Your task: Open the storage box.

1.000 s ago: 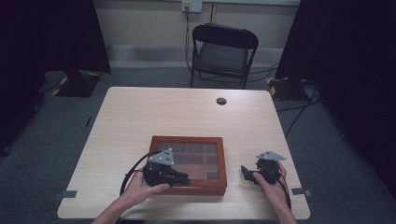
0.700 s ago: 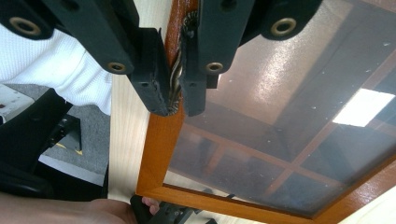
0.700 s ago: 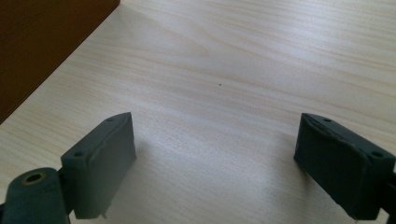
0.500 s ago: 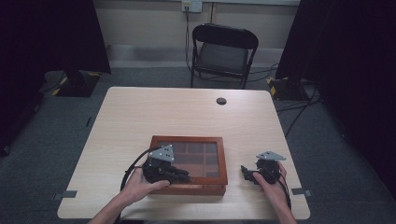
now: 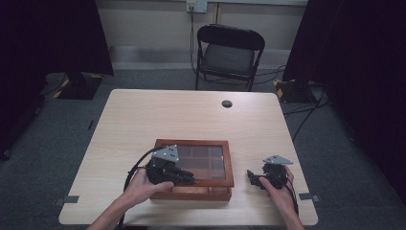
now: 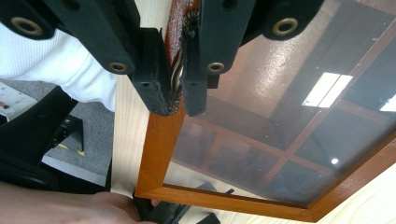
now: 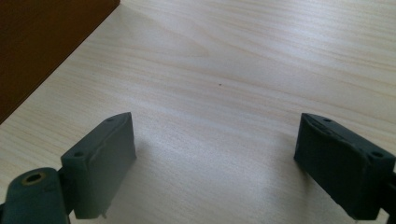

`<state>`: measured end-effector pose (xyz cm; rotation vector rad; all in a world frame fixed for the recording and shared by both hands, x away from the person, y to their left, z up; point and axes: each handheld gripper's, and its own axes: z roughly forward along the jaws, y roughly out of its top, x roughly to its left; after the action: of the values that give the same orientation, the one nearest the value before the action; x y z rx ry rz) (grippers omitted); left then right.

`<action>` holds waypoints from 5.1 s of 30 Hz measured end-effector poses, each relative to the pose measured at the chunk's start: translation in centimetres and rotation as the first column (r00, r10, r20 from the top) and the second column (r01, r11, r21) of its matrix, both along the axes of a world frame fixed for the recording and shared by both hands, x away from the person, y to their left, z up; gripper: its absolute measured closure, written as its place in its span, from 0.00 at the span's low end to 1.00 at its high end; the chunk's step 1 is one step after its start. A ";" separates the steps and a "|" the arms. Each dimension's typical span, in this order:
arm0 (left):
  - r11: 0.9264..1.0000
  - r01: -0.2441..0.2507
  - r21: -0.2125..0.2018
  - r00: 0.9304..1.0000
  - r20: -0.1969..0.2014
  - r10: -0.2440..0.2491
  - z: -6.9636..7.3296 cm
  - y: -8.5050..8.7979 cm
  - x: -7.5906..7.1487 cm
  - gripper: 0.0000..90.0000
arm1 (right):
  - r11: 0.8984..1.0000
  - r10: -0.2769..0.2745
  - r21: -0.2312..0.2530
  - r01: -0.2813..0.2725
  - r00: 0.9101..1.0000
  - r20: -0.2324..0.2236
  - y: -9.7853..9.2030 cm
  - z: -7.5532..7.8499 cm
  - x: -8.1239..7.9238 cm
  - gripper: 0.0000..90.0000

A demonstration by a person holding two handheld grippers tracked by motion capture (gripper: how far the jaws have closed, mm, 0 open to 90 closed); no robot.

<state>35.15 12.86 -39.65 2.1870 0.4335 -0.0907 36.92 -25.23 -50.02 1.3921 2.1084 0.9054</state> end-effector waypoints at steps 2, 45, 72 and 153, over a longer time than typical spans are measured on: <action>1.000 0.004 0.001 1.000 -0.002 -0.004 0.1 0.0 0.0 0.90 | 1.000 -0.001 0.002 0.001 1.000 0.000 0.0 0.0 0.0 0.12; 0.999 0.016 0.031 1.000 0.016 -0.016 2.5 -0.1 0.8 0.90 | 1.000 -0.001 0.002 0.001 1.000 0.000 0.0 0.0 0.0 0.12; 0.999 0.019 0.036 0.999 0.035 -0.020 4.1 0.0 1.4 0.90 | 1.000 0.000 0.001 0.000 1.000 0.000 0.0 0.0 0.0 0.12; 0.999 -0.043 -0.024 0.999 0.030 0.044 7.9 0.3 4.6 0.91 | 1.000 0.000 0.000 0.000 1.000 0.000 0.0 0.0 0.0 0.12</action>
<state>39.78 13.18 -31.77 2.1523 0.4608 -0.0385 36.92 -25.23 -50.02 1.3920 2.1087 0.9061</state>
